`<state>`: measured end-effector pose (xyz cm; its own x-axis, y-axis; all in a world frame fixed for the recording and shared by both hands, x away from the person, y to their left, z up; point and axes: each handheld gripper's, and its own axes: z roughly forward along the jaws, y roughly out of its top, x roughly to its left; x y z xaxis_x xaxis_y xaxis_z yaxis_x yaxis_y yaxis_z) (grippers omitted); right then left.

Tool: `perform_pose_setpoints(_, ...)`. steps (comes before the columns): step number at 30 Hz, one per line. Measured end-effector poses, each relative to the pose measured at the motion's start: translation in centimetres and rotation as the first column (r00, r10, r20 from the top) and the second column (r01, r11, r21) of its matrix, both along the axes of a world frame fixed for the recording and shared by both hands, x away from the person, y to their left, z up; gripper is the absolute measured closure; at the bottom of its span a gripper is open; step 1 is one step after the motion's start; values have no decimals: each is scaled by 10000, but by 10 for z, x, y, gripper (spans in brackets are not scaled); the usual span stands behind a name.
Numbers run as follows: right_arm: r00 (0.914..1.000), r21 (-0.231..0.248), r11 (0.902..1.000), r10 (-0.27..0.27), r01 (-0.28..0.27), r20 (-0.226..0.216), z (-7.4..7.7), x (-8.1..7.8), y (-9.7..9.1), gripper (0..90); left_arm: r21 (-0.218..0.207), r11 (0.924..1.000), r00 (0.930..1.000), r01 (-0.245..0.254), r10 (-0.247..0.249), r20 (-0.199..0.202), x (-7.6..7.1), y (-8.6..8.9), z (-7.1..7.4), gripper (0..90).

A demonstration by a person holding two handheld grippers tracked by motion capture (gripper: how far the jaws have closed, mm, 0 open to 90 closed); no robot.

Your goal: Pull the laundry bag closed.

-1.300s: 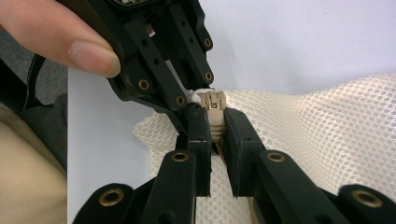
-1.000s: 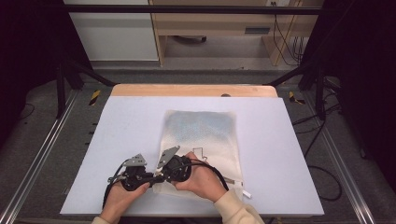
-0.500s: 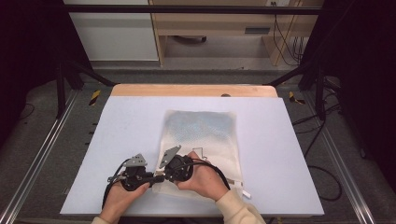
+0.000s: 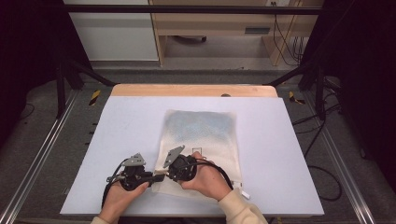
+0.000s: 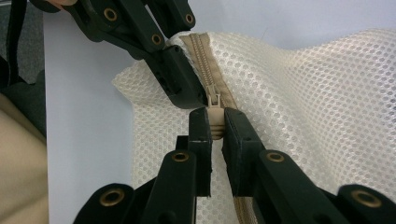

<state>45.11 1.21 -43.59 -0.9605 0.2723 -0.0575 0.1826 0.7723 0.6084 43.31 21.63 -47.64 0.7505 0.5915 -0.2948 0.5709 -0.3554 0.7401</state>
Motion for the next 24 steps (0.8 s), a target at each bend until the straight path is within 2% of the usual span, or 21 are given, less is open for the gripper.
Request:
perform_pose_setpoints(3, 9999, 168, 9999, 38, -40, 110, 0, 0, -1, 821, 89, 10000, 10000, -12, 12, 87, 0, -1, 1, 818)
perform_pose_setpoints(6, 9999, 108, 9999, 19, -21, 140, 0, -2, -1, 821, 257, 9997, 9999, 18, -21, 142, -1, -2, 1, 819)
perform_pose_setpoints(24, 9999, 144, 9999, 51, -53, 155, 1, -3, -2, 821, 283, 9996, 9998, -25, 20, 181, -2, -4, 0, 817)
